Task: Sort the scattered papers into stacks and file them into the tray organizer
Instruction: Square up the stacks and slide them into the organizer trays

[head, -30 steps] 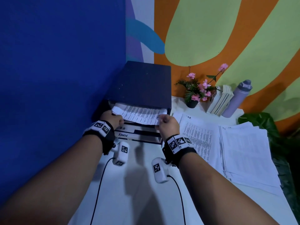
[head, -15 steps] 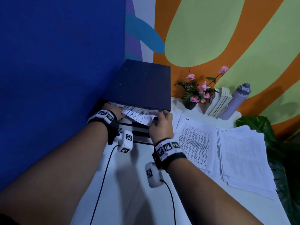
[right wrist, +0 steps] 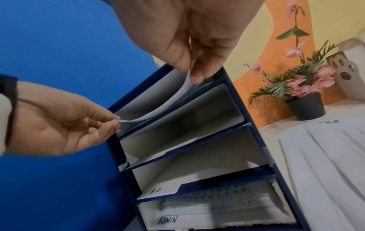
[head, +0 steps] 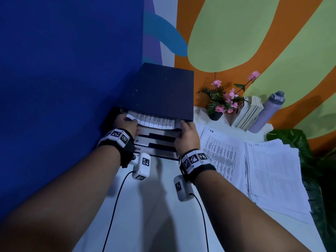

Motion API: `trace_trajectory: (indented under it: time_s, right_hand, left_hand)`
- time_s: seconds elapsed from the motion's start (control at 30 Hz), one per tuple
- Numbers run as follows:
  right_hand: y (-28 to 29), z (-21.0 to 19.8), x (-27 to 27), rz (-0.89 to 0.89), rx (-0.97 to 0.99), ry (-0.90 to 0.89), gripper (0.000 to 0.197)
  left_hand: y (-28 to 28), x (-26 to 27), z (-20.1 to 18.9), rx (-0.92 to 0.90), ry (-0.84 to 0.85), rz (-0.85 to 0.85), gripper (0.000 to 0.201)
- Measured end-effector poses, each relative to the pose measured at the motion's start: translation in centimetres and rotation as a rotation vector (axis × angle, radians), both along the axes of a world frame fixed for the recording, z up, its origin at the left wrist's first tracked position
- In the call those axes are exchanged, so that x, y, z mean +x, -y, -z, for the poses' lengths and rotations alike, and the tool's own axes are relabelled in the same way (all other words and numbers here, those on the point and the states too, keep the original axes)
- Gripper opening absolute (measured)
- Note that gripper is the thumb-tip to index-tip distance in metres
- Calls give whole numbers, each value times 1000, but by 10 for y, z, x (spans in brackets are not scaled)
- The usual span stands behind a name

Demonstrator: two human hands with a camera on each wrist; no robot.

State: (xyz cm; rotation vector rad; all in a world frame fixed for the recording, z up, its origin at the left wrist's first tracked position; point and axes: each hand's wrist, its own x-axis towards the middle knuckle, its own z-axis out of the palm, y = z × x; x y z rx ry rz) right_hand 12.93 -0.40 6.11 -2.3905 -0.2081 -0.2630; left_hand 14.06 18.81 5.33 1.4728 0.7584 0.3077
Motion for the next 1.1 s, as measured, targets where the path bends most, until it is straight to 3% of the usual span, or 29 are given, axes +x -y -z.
trace_trajectory:
  time_s: [0.17,0.3,0.37,0.43,0.53,0.67,0.77,0.83,0.93,1.1]
  right_hand:
    - [2,4,-6,8,-187,-54,63]
    - [0,21,-11,1,-138,163,60]
    - [-2,25,-10,-60,-207,244,59]
    - [-4,24,-11,-125,-401,196,59]
    - [-1,23,-9,-177,-593,42,67]
    - [-1,19,-2,-177,-632,-10,68]
    - [-3,21,-7,-142,-608,172,59]
    - [-4,26,-7,-174,-639,188,64]
    - [-4,26,-5,-195,-725,38,70]
    - [-9,25,-2,-110,-806,-93,71]
  left_hand:
    - [-5,6,-7,-30,33,36,24]
    - [-10,12,-11,193,-81,74,16]
    - [-14,19,-8,256,-136,116,11]
    - [-15,22,-10,273,-161,124,13]
    - [-14,19,-10,453,-189,81,23]
    - [4,2,-3,683,-40,83,6]
    - [8,-5,14,840,69,231,23]
    - [4,-5,21,913,-7,365,40]
    - [-1,-2,23,997,-142,541,51]
    - [2,2,14,1141,-358,649,58]
